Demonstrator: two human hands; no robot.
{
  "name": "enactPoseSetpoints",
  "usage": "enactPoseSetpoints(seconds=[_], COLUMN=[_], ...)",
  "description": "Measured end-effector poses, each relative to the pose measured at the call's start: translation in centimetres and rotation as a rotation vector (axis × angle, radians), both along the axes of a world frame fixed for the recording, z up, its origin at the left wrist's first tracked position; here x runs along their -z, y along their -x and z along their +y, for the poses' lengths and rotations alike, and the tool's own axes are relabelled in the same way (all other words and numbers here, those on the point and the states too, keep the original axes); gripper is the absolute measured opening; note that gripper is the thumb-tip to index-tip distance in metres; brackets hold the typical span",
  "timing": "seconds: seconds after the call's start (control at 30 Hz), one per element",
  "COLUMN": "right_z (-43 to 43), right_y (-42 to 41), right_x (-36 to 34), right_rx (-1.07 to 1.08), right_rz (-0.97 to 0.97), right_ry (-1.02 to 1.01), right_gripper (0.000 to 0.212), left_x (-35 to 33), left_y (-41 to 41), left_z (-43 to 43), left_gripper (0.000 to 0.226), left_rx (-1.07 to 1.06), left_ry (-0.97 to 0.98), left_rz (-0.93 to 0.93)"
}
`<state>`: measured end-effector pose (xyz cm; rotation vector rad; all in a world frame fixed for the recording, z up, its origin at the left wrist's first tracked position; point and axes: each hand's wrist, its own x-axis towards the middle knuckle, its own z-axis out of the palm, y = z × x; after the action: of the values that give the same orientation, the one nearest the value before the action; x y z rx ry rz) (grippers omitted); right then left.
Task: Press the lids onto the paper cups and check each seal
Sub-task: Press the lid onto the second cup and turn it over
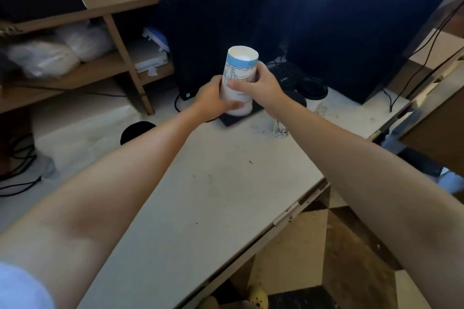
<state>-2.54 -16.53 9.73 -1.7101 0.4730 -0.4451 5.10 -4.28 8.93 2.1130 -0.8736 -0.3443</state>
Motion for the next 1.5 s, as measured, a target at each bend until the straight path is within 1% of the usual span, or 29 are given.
enactPoseSetpoints(seconds=[0.13,0.3,0.47,0.6,0.67,0.7,0.73,0.77,0.8,0.83,0.87,0.9,0.93,0.97,1.0,1.07,1.13,1.23,1.33,1.4,1.43,1.5], right_z=[-0.3,-0.3,-0.6,-0.8,-0.6,-0.4,-0.3,-0.1,0.1,0.3,0.5,0.7,1.1,1.4,1.7,2.1,1.9,1.0,0.2,-0.2,-0.4,-0.8], right_y=[-1.5,-2.0,-2.0,-1.6,-1.4,-1.3,-1.3,-1.3,-1.3,-1.4,-1.4,-1.3,-1.1,-0.8,-0.4,0.4,1.3,2.5,3.2,3.4,3.5,3.8], right_x=[0.4,0.6,1.2,1.8,2.3,2.5,2.7,2.8,2.8,2.9,3.2,3.3,3.6,3.8,4.0,4.4,4.6,3.7,2.6,2.3,2.3,2.5], right_rx=[-0.002,0.004,0.022,0.055,0.113,0.144,0.172,0.193,0.201,0.199,0.190,0.169,0.143,0.115,0.085,-0.006,-0.080,-0.065,-0.014,-0.009,-0.022,-0.050], right_rz=[0.014,0.044,0.055,0.050,0.025,0.002,-0.025,-0.054,-0.092,-0.131,-0.166,-0.197,-0.211,-0.209,-0.197,-0.176,-0.160,-0.112,-0.043,0.024,0.050,0.105], right_ry=[0.021,0.087,0.094,0.039,-0.007,-0.047,-0.104,-0.176,-0.255,-0.339,-0.417,-0.483,-0.528,-0.553,-0.558,-0.536,-0.530,-0.521,-0.413,-0.339,-0.323,-0.286], right_gripper=[0.073,0.072,0.072,0.071,0.070,0.069,0.067,0.066,0.066,0.068,0.068,0.065,0.061,0.056,0.055,0.054,0.053,0.051,0.046,0.035,0.033,0.034], left_x=[0.4,1.2,2.0,2.7,3.9,4.6,5.3,5.9,6.4,6.8,7.0,7.2,7.0,6.8,6.4,5.0,4.3,3.9,3.8,4.1,4.1,4.1], left_y=[-1.4,-1.9,-2.1,-1.7,-1.5,-1.3,-0.7,0.2,1.0,1.7,2.4,2.8,3.0,2.9,2.8,2.6,2.3,1.9,1.7,1.2,1.0,0.9], left_z=[-0.3,-0.7,-1.2,-1.6,-1.7,-1.6,-1.4,-1.2,-1.0,-0.9,-0.8,-0.8,-0.7,-0.6,-0.6,-0.4,-0.2,0.1,0.2,0.2,0.3,0.5], left_gripper=[0.075,0.077,0.076,0.075,0.081,0.086,0.086,0.080,0.070,0.064,0.065,0.072,0.080,0.084,0.085,0.076,0.066,0.058,0.051,0.053,0.059,0.074], left_rx=[-0.004,0.018,0.022,0.024,-0.051,-0.113,-0.182,-0.241,-0.284,-0.293,-0.275,-0.244,-0.200,-0.170,-0.174,-0.237,-0.305,-0.326,-0.295,-0.306,-0.332,-0.373], left_ry=[-0.029,-0.034,-0.021,0.019,0.069,0.104,0.168,0.259,0.372,0.495,0.628,0.763,0.897,1.014,1.100,1.163,1.145,1.096,1.057,1.014,0.999,0.963], left_rz=[0.047,0.069,0.104,0.126,0.120,0.159,0.261,0.428,0.654,0.921,1.183,1.390,1.529,1.614,1.659,1.659,1.570,1.437,1.300,1.218,1.198,1.157])
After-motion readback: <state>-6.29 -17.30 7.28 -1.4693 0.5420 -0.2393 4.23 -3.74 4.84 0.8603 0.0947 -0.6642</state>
